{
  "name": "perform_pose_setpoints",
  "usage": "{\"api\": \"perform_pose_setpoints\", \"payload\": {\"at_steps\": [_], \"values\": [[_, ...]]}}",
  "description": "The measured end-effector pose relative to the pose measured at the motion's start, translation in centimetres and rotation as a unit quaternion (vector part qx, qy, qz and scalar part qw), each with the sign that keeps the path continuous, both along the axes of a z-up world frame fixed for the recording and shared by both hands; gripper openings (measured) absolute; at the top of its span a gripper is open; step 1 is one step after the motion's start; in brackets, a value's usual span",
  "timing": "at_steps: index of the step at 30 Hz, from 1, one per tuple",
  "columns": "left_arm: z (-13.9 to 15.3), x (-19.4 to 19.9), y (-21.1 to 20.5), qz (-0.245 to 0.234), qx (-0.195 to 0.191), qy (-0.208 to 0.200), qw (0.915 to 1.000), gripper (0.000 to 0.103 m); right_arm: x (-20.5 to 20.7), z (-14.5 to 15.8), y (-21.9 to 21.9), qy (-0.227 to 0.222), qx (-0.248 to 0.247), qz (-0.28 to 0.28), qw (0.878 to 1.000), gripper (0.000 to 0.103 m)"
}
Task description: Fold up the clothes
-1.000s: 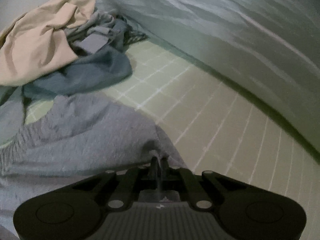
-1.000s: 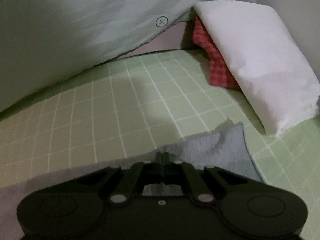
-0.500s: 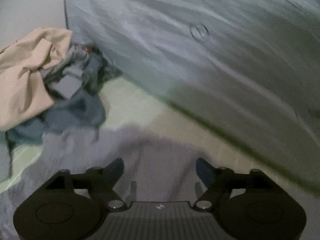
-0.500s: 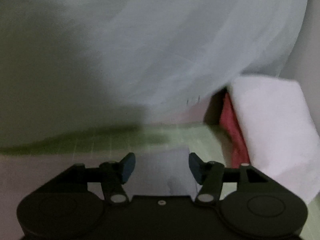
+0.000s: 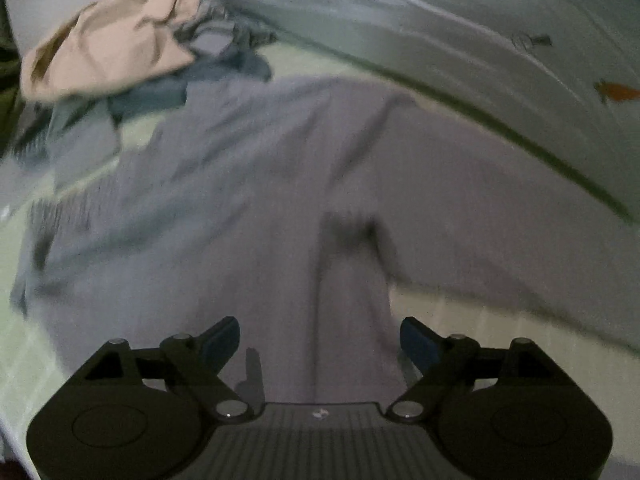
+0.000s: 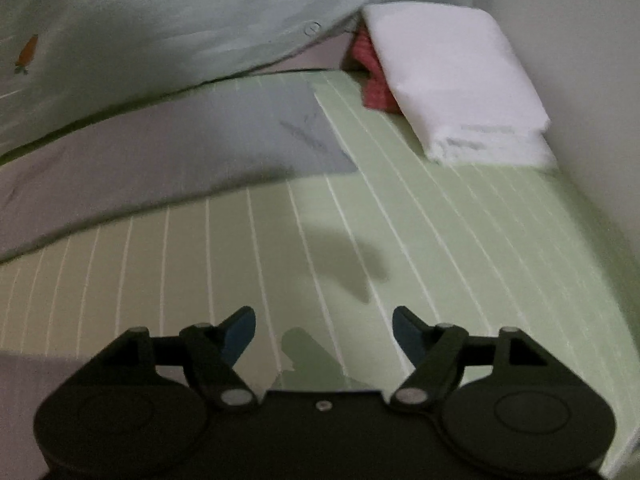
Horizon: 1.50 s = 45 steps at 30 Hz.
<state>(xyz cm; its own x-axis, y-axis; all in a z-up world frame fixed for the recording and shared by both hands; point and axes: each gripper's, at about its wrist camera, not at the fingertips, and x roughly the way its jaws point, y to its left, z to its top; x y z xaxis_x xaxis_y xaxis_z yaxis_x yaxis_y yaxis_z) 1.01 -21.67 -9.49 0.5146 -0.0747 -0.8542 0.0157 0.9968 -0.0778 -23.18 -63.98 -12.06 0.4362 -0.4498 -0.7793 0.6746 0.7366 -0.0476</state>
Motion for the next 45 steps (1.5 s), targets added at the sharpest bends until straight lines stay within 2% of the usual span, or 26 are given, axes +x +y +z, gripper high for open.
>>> {"api": "perform_pose_setpoints", "payload": {"at_steps": [5,11,12,13,14,15,16,18,22,24,25,26,27,28,30,33,35,39,45], "values": [[-0.3,-4.8,1.4,-0.012,0.016,0.012,0.9997,0.088,-2.6,-0.8,1.7,-0.006,0.015,0.011,1.000,0.082],[0.1,-8.7,4.5,0.002,0.024,0.019,0.9995,0.088,-4.0,-2.0,2.8,-0.007,0.033,0.028,0.999,0.080],[0.2,-9.1,5.0,0.007,0.026,0.018,0.9995,0.088,-4.1,-2.1,2.9,-0.008,0.032,0.031,0.999,0.073],[0.4,-9.4,5.6,0.013,0.026,0.018,0.9994,0.088,-4.2,-2.0,3.2,-0.006,0.025,0.035,0.999,0.057],[0.5,-9.7,6.1,0.020,0.025,0.018,0.9993,0.088,-4.2,-1.9,3.3,-0.008,0.023,0.047,0.999,0.045],[0.6,-9.8,6.6,0.026,0.021,0.017,0.9993,0.088,-4.1,-1.6,3.2,-0.014,0.034,0.064,0.997,0.013],[0.7,-9.9,7.0,0.031,0.017,0.017,0.9992,0.088,-4.0,-1.4,3.1,-0.017,0.041,0.069,0.997,0.006],[0.8,-9.9,7.6,0.039,0.013,0.016,0.9990,0.088,-3.3,-0.8,2.7,-0.027,0.039,0.072,0.996,0.006],[1.1,-9.5,7.9,0.040,0.008,0.011,0.9991,0.088,-0.5,2.2,2.0,-0.062,-0.006,0.089,0.994,0.005],[1.1,-9.2,7.7,0.037,0.005,0.010,0.9993,0.088,1.0,4.1,1.6,-0.096,-0.029,0.093,0.991,0.006],[1.1,-9.0,7.5,0.035,0.004,0.010,0.9993,0.088,1.6,5.2,1.5,-0.126,-0.038,0.088,0.987,0.014],[1.1,-8.9,7.3,0.031,0.003,0.009,0.9995,0.088,1.8,5.7,1.3,-0.145,-0.038,0.074,0.986,0.025],[1.1,-8.8,7.1,0.027,0.004,0.008,0.9996,0.088,2.0,6.2,1.2,-0.164,-0.038,0.059,0.984,0.053],[1.1,-8.7,6.9,0.023,0.005,0.007,0.9997,0.088,2.2,6.7,1.1,-0.179,-0.038,0.045,0.982,0.062],[0.9,-8.7,6.7,0.020,0.007,0.007,0.9998,0.088,1.9,5.9,1.0,-0.159,-0.040,0.023,0.986,0.055],[0.5,-8.7,6.9,0.023,0.011,0.012,0.9996,0.088,0.5,3.5,0.7,-0.117,-0.025,-0.019,0.993,0.055],[0.2,-8.6,7.2,0.034,0.006,0.019,0.9992,0.088,-0.9,1.7,0.2,-0.100,0.007,-0.055,0.993,0.055],[-0.2,-8.1,7.3,0.042,-0.001,0.029,0.9987,0.088,-2.4,-0.7,-0.3,-0.099,0.065,-0.085,0.989,0.055],[-0.3,-7.4,5.9,0.029,0.007,0.032,0.9990,0.088,-1.4,-1.6,-1.6,-0.089,0.068,-0.108,0.988,0.058]]}}
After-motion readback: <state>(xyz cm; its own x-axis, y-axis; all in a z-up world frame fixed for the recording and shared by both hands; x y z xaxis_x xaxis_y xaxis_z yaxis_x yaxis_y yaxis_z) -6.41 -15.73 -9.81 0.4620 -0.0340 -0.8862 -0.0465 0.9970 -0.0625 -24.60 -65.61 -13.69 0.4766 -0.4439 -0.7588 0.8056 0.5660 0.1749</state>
